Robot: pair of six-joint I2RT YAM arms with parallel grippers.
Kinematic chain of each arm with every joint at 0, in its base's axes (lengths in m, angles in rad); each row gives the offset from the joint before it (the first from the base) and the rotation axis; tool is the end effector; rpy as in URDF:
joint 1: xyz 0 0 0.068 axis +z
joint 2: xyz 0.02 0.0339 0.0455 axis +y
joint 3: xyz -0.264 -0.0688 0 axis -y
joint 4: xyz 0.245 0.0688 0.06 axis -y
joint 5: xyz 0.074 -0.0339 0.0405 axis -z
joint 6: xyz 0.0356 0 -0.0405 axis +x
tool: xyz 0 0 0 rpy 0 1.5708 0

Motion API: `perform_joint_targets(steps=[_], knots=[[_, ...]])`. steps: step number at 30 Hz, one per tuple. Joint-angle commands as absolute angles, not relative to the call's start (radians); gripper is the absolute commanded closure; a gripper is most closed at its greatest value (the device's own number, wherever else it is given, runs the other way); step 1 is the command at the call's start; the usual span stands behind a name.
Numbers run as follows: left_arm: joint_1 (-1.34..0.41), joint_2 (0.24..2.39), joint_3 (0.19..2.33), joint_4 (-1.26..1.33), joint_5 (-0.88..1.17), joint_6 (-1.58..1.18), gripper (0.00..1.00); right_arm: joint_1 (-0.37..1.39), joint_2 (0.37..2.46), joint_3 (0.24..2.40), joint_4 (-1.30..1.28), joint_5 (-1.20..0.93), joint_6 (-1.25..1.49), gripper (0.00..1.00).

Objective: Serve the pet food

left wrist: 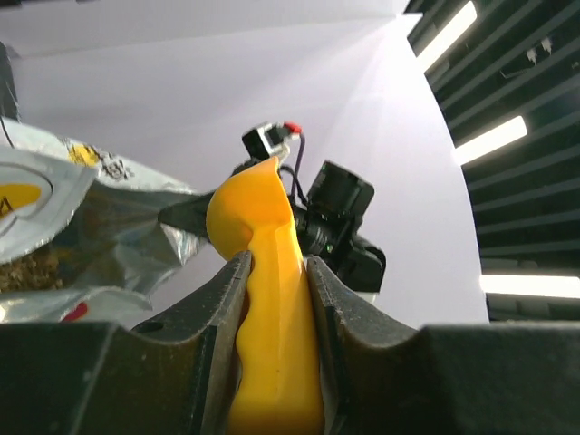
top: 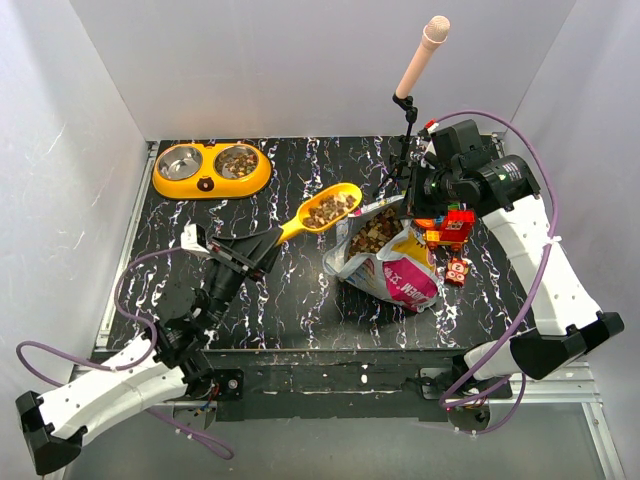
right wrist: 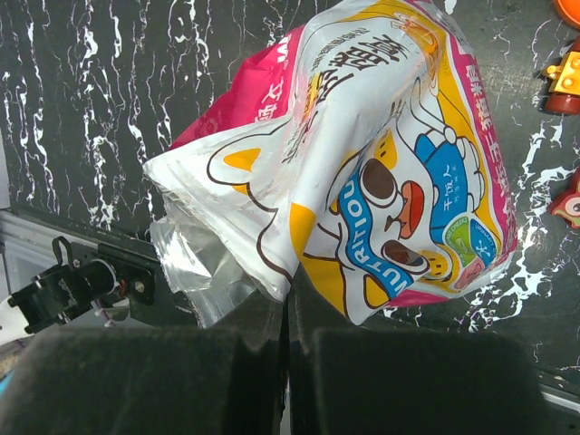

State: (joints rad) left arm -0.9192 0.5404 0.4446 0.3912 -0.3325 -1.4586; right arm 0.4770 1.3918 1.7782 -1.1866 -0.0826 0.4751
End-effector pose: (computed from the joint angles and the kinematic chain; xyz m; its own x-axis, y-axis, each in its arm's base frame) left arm 0.0979 -0.1092 0.3170 -0.5389 -0.8423 -0.0127 0.2384 -0.1380 -0.9613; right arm 0.2239 0.1190 0.4426 -0.7995 0.1000 -0.5923 -0.1607 0.9145 0.3713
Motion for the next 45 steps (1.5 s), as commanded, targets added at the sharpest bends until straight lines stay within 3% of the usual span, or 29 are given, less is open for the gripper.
perform_joint_targets(steps=[1, 5, 13, 24, 35, 45], knots=[[-0.894, 0.593, 0.544, 0.270, -0.443, -1.431, 1.00, 0.477, 1.295, 1.838, -1.068, -0.170, 0.499, 0.99], [-0.804, 0.742, 0.653, 0.287, -0.398, -1.456, 1.00, 0.477, 1.273, 1.815, -1.083, -0.182, 0.505, 0.99], [-0.456, 1.112, 0.808, 0.468, -0.129, -1.532, 1.00, 0.477, 1.227, 1.782, -1.097, -0.176, 0.505, 0.99], [-0.013, 1.495, 0.807, 0.896, 0.118, -1.683, 1.00, 0.476, 1.220, 1.790, -1.091, -0.170, 0.502, 0.99], [0.322, 1.534, 0.814, 0.707, 0.242, -1.629, 1.00, 0.477, 1.239, 1.802, -1.075, -0.149, 0.508, 0.99], [0.387, 1.566, 0.960, 0.384, 0.215, -1.531, 1.00, 0.476, 1.262, 1.808, -1.075, -0.143, 0.523, 0.99]])
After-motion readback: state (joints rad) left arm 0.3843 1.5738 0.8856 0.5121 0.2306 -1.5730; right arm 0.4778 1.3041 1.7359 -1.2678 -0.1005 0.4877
